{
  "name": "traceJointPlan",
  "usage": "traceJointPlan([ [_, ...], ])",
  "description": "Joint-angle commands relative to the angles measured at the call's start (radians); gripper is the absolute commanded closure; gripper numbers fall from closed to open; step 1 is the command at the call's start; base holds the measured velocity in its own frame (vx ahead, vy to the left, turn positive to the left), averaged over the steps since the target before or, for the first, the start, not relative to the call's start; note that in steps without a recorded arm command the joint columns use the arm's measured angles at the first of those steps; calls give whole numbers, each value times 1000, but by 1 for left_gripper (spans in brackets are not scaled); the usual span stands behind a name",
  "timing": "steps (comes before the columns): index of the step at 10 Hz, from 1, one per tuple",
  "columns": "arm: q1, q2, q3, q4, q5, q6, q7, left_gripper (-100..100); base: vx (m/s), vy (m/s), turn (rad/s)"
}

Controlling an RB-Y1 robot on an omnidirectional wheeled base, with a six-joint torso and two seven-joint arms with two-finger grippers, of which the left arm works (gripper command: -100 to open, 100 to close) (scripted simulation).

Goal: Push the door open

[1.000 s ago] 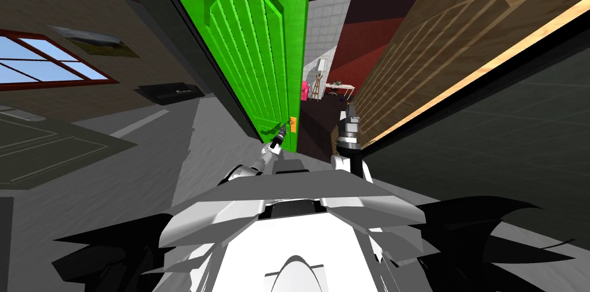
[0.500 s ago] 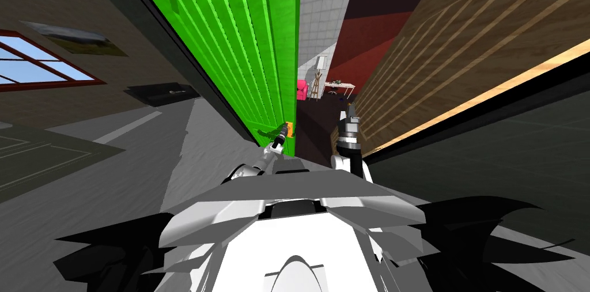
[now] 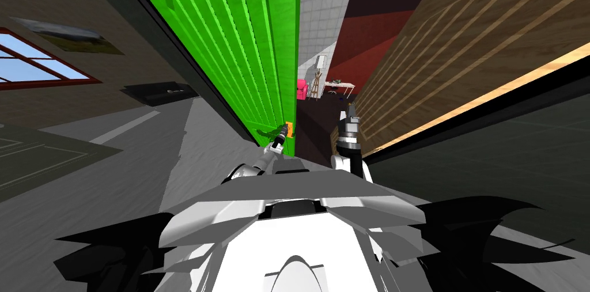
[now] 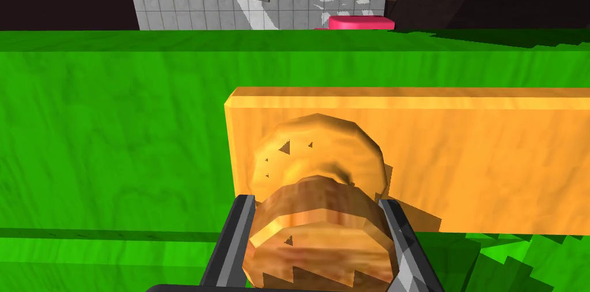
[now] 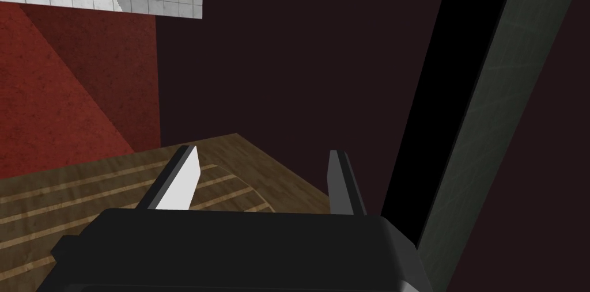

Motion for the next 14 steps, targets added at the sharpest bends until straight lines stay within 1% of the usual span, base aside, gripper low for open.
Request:
traceJointPlan([
  [1,4,0,-1,2,0,0,0,100,0,0,0],
  [2,4,0,-1,2,0,0,0,100,0,0,0],
  [3,1,19,14,1,5,0,-5,100,89,-84,12],
  [4,1,23,18,1,6,1,-6,100,136,-133,60],
  [5,1,23,18,1,6,1,-6,100,101,-72,26],
  [6,1,40,35,1,11,1,-12,100,133,-96,20],
  [7,1,45,40,1,13,2,-14,100,168,-128,48],
  [8,2,53,50,2,16,2,-17,100,164,-127,71],
  [9,2,53,50,2,16,2,-17,100,104,-85,42],
  [10,2,65,67,2,21,3,-23,100,108,-122,85],
  [11,2,69,73,2,23,3,-26,100,142,-117,102],
  [12,15,72,58,-28,21,22,-15,-100,-39,-45,32],
  [14,16,72,56,-29,21,22,-13,-100,-171,28,-5],
])
